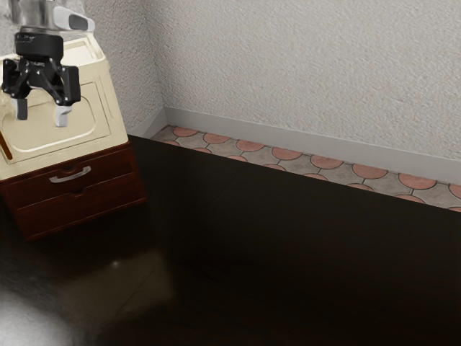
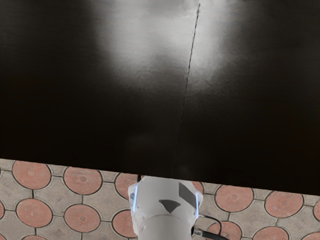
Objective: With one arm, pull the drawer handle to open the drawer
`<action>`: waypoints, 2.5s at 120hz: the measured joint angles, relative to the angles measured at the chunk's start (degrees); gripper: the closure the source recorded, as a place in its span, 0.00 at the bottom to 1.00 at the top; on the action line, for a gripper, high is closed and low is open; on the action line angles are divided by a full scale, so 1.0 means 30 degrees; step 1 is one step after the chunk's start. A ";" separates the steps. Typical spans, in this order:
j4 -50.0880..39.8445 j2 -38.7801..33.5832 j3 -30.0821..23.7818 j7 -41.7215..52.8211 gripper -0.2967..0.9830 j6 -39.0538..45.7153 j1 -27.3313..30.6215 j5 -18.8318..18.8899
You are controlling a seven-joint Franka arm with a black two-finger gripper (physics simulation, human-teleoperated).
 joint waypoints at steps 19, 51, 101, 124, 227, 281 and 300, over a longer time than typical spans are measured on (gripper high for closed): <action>-0.0447 -0.0030 0.0037 -0.0269 0.23 0.5124 0.0294 0.0085; 0.4157 -0.0207 -0.0068 -0.0496 0.23 0.6803 -0.0117 0.0199; 0.2409 -0.0282 0.0215 -0.0027 0.23 0.7083 -0.0094 0.0963; -0.6660 -0.2853 0.1258 0.2716 0.23 1.1674 0.0008 0.1472; -1.6048 -0.1305 0.3777 1.2040 0.23 2.7423 0.0368 0.5280; -1.6944 -0.1205 0.3824 1.4580 0.23 2.9186 0.1165 0.5387; -1.6963 -0.1008 0.3956 1.5149 0.23 2.9544 0.1252 0.5400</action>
